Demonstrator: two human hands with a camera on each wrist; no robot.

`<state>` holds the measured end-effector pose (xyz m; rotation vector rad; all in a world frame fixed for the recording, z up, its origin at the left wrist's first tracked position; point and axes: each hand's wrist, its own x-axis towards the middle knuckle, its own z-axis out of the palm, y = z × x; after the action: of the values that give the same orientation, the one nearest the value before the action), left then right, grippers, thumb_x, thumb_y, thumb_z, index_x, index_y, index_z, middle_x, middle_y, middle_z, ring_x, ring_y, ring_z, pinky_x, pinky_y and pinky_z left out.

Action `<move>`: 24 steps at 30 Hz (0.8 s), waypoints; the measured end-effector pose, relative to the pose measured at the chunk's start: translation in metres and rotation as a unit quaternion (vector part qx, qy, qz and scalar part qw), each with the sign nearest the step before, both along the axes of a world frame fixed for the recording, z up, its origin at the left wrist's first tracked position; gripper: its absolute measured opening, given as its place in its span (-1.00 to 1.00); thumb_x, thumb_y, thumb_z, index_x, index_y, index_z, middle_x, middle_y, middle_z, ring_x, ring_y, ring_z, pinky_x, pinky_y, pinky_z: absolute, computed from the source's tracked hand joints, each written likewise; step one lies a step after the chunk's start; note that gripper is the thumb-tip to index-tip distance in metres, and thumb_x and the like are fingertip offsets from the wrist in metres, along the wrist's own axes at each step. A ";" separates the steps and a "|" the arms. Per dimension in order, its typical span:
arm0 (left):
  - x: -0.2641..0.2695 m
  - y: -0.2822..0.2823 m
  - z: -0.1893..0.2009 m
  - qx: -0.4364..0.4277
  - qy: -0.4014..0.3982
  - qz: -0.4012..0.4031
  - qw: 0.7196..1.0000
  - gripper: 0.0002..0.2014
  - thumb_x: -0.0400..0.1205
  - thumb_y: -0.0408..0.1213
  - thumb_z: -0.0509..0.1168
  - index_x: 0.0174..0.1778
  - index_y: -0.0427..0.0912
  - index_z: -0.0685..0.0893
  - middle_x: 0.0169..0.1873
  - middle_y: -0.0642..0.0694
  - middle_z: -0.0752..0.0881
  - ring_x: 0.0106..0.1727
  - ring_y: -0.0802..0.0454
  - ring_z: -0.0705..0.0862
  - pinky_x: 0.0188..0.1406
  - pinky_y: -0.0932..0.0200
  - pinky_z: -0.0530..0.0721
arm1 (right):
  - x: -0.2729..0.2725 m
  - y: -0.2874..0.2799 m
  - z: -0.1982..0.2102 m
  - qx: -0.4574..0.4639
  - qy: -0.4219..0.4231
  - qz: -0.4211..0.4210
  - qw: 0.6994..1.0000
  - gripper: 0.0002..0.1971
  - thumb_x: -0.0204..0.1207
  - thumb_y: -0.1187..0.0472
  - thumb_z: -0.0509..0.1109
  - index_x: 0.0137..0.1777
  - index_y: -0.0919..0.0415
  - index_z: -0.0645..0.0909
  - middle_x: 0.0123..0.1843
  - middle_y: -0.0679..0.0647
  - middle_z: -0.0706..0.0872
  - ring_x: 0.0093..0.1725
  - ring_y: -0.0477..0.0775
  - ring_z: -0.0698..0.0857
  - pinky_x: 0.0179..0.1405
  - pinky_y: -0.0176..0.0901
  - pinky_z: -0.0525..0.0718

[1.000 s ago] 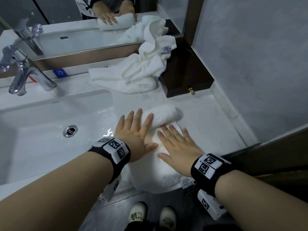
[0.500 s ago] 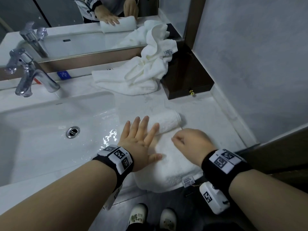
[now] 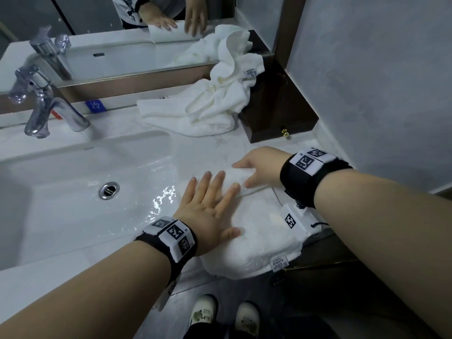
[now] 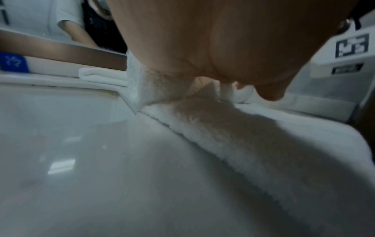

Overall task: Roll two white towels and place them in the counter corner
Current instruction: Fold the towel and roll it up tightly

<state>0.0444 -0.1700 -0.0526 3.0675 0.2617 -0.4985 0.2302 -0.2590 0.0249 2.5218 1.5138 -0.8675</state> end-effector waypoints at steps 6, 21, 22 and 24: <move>0.003 0.007 0.018 -0.097 -0.130 0.035 0.986 -0.40 0.71 0.13 0.02 0.72 0.23 0.10 0.69 -0.12 0.20 0.67 -0.22 0.20 0.63 -0.14 0.12 | 0.000 0.013 -0.008 0.003 -0.056 0.014 0.998 -0.79 0.31 0.01 0.60 -0.20 -0.08 0.60 -0.29 -0.12 0.63 -0.12 0.07 0.69 -0.23 -0.13 0.58; 0.073 0.049 0.048 -0.132 -0.065 0.145 0.978 -0.59 0.57 -0.14 0.41 0.27 -0.11 0.45 0.26 -0.09 0.53 0.24 -0.15 0.53 0.21 -0.16 0.56 | 0.009 -0.009 -0.046 0.118 -0.187 -0.017 0.975 -0.60 0.50 0.02 0.42 0.31 0.06 0.54 0.20 -0.02 0.57 0.15 0.22 0.46 -0.13 -0.05 0.44; 0.075 0.048 0.047 -0.111 -0.070 0.138 0.982 -0.59 0.57 -0.15 0.41 0.28 -0.12 0.44 0.27 -0.09 0.52 0.27 -0.15 0.50 0.21 -0.15 0.53 | 0.009 -0.010 -0.049 0.124 -0.196 -0.024 0.972 -0.60 0.51 0.02 0.42 0.32 0.07 0.53 0.19 -0.01 0.58 0.14 0.22 0.46 -0.14 -0.06 0.42; 0.080 0.045 0.043 -0.075 -0.070 0.126 0.987 -0.55 0.60 -0.15 0.39 0.37 -0.12 0.43 0.33 -0.09 0.47 0.35 -0.13 0.44 0.22 -0.12 0.48 | 0.009 -0.013 -0.053 0.136 -0.202 -0.040 0.969 -0.58 0.52 0.00 0.42 0.35 0.07 0.52 0.18 -0.01 0.60 0.13 0.23 0.46 -0.09 -0.03 0.47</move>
<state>0.1248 -0.1253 -0.0096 2.8499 0.5691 -0.2752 0.2397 -0.2721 -0.0280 2.7379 1.4827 -0.1304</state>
